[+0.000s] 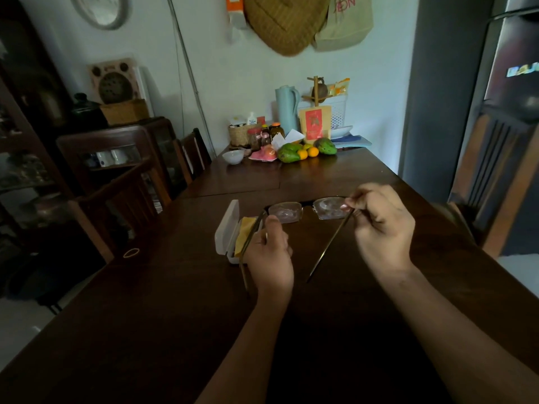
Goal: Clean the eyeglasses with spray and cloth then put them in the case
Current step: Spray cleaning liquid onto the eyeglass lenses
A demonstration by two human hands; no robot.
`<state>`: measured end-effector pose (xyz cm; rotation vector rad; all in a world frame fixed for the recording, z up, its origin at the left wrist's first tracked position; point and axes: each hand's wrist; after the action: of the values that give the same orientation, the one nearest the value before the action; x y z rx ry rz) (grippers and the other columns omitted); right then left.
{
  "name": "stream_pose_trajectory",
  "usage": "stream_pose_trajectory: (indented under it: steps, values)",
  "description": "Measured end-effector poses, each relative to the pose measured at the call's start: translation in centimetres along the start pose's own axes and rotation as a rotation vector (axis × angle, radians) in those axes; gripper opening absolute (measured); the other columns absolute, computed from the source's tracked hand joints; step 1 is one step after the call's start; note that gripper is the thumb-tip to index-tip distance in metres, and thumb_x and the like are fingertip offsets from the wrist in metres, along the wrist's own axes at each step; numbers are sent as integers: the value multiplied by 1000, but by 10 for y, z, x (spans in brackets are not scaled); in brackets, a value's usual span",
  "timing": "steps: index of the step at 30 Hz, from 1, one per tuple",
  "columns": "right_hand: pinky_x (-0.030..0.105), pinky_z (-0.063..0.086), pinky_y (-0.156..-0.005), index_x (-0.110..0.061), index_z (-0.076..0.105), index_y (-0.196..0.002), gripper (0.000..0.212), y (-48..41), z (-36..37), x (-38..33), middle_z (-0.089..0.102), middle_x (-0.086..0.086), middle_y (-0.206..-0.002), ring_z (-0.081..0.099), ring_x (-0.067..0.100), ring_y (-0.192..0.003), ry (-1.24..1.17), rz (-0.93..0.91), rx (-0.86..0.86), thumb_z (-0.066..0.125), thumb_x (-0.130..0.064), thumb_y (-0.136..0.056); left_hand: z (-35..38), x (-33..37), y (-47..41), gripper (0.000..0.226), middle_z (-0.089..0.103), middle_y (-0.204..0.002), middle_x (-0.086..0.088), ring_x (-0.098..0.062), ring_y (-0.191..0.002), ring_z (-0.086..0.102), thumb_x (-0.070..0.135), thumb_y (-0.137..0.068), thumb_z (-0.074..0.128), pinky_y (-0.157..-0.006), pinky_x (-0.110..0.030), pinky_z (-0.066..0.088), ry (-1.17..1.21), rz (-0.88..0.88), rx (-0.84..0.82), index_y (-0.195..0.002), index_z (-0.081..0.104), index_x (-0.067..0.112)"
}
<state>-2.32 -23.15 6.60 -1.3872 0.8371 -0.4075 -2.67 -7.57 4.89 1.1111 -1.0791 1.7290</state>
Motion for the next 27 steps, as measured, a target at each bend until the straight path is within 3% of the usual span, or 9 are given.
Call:
stream_pose_trajectory:
  steps: [6, 11, 16, 19, 23, 27]
  values:
    - [3, 38, -82, 4, 58, -64, 30, 0, 3, -1, 62, 19, -81, 49, 4, -83, 10, -1, 6, 62, 34, -65, -1, 1, -5, 48, 34, -43, 7, -8, -40, 27, 35, -87, 48, -34, -19, 21, 29, -47, 5, -41, 41, 26]
    - [4, 38, -82, 3, 59, -64, 29, 2, 4, 2, 62, 16, -82, 50, 4, -85, 28, -8, -6, 63, 32, -66, -5, 3, -2, 51, 33, -43, 6, -10, -38, 29, 60, -77, 43, -39, -25, 23, -72, -88, 47, -40, 41, 24]
    - [4, 37, -83, 2, 59, -66, 31, 4, 5, 5, 58, 6, -85, 51, 4, -87, 8, 5, -6, 63, 33, -65, -7, 2, 5, 52, 34, -44, 6, -8, -40, 30, 63, -79, 45, -39, -23, 25, -91, -26, -24, -44, 42, 24]
    - [5, 37, -83, 1, 60, -67, 30, 6, 7, 5, 57, 3, -87, 52, 5, -87, 7, 24, -30, 64, 31, -66, -3, -4, 11, 60, 35, -39, 8, -10, -39, 32, 51, -92, 48, -43, -26, 28, -95, 16, -115, -39, 43, 23]
    - [9, 40, -79, 1, 61, -67, 28, 8, 8, 4, 63, 13, -83, 55, 10, -84, 2, 54, -49, 65, 29, -67, 5, -8, 18, 57, 39, -41, 8, -13, -40, 36, 64, -81, 48, -47, -28, 31, -93, 34, -203, -38, 46, 25]
    - [15, 45, -78, 3, 64, -68, 25, 8, 8, 0, 66, 14, -81, 60, 16, -83, -43, 78, -64, 66, 28, -68, 12, -8, 19, 53, 40, -42, 5, -16, -41, 38, 64, -76, 52, -49, -28, 31, -48, 42, -182, -39, 46, 26]
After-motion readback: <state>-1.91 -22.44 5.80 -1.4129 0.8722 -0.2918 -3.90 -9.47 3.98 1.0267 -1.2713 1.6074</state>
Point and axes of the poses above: each hand's wrist, its own y-axis away from the middle knuckle, its own z-axis out of the palm, x = y × z
